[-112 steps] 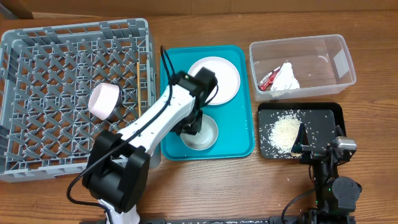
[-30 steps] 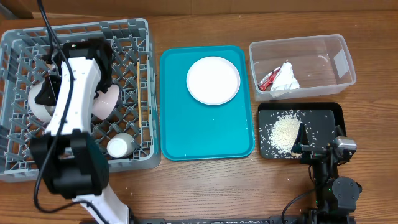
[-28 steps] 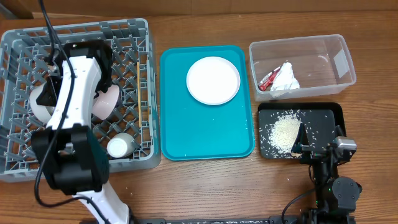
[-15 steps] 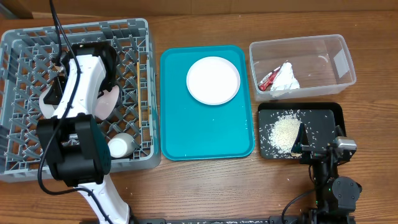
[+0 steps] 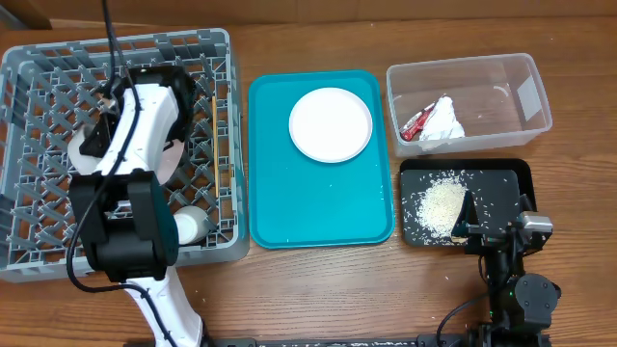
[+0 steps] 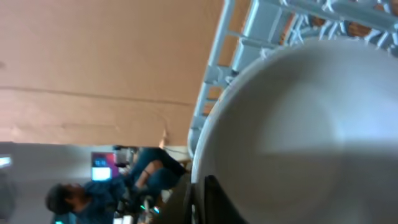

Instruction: Sort waste into correct bins and load items into the dishwasher

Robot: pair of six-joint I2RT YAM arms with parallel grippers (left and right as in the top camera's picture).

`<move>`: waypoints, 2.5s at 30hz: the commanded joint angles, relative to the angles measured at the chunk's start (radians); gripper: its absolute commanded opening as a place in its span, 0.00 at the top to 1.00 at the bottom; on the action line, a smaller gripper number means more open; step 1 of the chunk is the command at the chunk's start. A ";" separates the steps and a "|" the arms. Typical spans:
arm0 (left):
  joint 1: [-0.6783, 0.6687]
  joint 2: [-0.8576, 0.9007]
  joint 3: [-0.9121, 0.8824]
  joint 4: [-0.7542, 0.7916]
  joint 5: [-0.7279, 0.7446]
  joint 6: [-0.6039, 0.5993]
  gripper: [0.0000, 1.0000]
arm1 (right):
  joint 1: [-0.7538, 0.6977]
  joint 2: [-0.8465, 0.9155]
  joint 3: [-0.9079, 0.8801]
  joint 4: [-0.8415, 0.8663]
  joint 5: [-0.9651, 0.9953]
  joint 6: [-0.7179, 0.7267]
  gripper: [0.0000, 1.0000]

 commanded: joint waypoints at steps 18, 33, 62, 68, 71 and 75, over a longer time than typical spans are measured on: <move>-0.034 0.010 0.008 0.033 -0.148 0.059 0.96 | -0.005 -0.007 -0.010 0.006 0.002 0.000 0.00; -0.022 0.011 0.006 0.147 -0.169 0.223 0.96 | -0.005 -0.007 -0.010 0.006 0.002 0.000 0.00; -0.105 0.066 0.000 0.282 -0.099 0.421 0.95 | -0.005 -0.007 -0.010 0.006 0.002 0.000 0.00; -0.159 0.060 0.001 0.241 -0.029 0.337 0.47 | -0.005 -0.007 -0.010 0.006 0.002 0.000 0.00; -0.185 0.043 0.003 0.208 0.014 0.266 0.00 | -0.005 -0.007 -0.010 0.006 0.002 0.000 0.00; -0.218 -0.014 0.032 0.164 0.071 0.192 0.00 | -0.005 -0.007 -0.010 0.006 0.002 0.000 0.00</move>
